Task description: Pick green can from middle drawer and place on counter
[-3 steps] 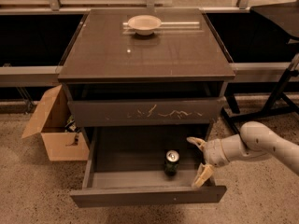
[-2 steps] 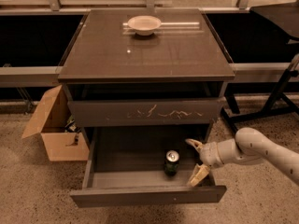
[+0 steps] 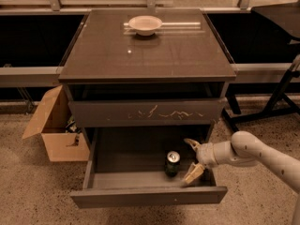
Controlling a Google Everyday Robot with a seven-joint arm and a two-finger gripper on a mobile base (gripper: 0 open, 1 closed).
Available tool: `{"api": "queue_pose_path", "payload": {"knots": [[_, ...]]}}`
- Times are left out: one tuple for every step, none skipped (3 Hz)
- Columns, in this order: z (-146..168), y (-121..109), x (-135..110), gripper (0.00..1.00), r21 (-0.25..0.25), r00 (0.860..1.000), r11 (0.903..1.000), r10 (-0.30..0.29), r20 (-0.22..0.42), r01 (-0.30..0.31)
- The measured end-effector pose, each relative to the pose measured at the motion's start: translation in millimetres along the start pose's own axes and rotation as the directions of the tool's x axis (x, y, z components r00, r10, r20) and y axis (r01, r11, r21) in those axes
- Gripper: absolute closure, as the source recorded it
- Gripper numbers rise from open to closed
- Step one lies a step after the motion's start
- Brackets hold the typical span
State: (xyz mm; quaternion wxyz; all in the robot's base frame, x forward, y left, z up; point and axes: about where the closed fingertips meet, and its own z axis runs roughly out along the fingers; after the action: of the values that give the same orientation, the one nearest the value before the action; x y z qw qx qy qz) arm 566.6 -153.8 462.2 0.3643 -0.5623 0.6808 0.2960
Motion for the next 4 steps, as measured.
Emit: {"api": "queue_pose_path", "payload": {"knots": [[17,-22,-1,0.0,0.029,1.0,0.9996,0.006,0.023,-0.007],[29,-26,-2,0.0,0.015,1.0,0.9999,0.007,0.023,-0.007],[39,-26,-3,0.0,-0.002,1.0,1.0,0.007,0.025,-0.006],[49,-21,-4,0.26,-0.025,1.0,0.9997,0.004,0.027,-0.003]]}}
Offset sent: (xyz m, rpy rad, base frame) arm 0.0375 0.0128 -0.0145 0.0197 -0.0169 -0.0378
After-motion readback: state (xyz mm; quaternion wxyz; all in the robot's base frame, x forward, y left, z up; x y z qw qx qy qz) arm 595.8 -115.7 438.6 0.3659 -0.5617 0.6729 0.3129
